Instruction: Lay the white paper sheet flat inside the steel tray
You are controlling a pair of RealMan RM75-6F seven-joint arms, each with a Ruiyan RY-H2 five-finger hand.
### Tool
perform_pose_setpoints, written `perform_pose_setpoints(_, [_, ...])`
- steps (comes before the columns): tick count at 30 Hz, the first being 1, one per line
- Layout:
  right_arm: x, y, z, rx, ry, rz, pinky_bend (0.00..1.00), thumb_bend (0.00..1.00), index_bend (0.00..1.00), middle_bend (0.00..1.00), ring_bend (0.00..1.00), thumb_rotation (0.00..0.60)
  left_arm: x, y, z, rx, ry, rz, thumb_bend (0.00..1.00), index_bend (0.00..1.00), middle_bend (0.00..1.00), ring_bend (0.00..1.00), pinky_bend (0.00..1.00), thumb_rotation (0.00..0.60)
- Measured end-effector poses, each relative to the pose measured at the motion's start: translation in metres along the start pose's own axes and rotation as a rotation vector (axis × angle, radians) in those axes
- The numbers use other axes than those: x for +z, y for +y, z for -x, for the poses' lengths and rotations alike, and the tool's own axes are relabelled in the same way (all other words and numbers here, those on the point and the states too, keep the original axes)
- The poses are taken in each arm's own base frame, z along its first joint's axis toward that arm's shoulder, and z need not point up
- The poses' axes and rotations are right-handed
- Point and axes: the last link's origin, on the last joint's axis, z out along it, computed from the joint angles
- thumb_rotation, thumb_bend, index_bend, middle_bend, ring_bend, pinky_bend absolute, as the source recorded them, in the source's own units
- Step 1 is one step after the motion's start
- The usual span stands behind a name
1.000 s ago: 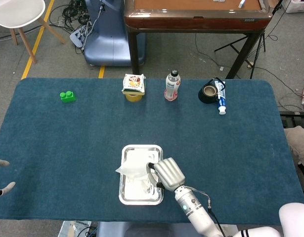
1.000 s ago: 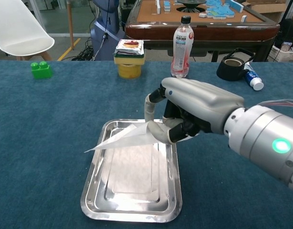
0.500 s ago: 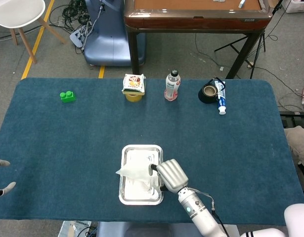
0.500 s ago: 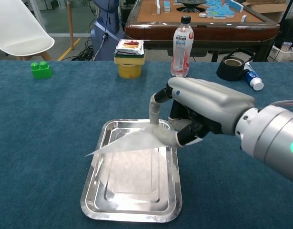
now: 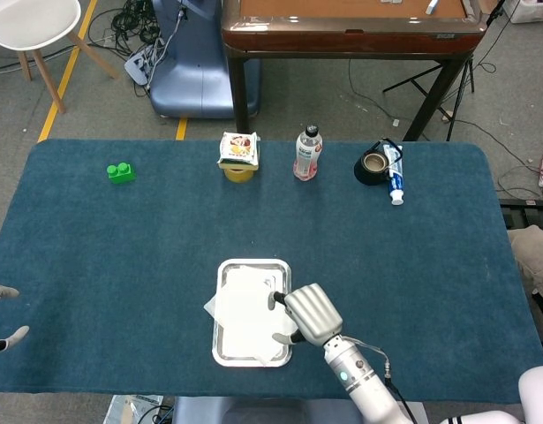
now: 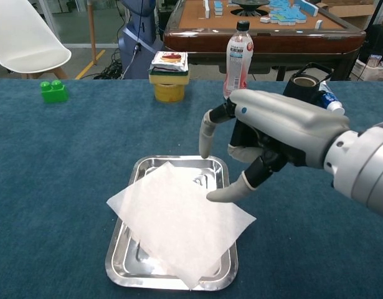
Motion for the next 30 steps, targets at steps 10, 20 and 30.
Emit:
perform_pose_setpoints(10, [0.024,0.018,-0.005,-0.057,0.002,-0.001,1.00,0.30,0.47,1.00,1.00,0.600,0.000,0.000,0.000,0.000,0.000,-0.001,0.01,0.41,0.38,0.32,0.47,0.600])
perform_pose_setpoints(20, [0.056,0.037,0.000,-0.185,-0.012,0.028,1.00,0.67,0.47,1.00,1.00,0.600,0.000,0.000,0.000,-0.001,-0.003,-0.002,0.01,0.41,0.38,0.32,0.47,0.600])
perform_pose_setpoints(30, [0.091,0.041,0.010,-0.345,-0.049,-0.018,1.00,0.97,0.47,1.00,1.00,0.600,0.000,-0.002,-0.001,-0.006,0.001,-0.006,0.01,0.41,0.38,0.32,0.47,0.600])
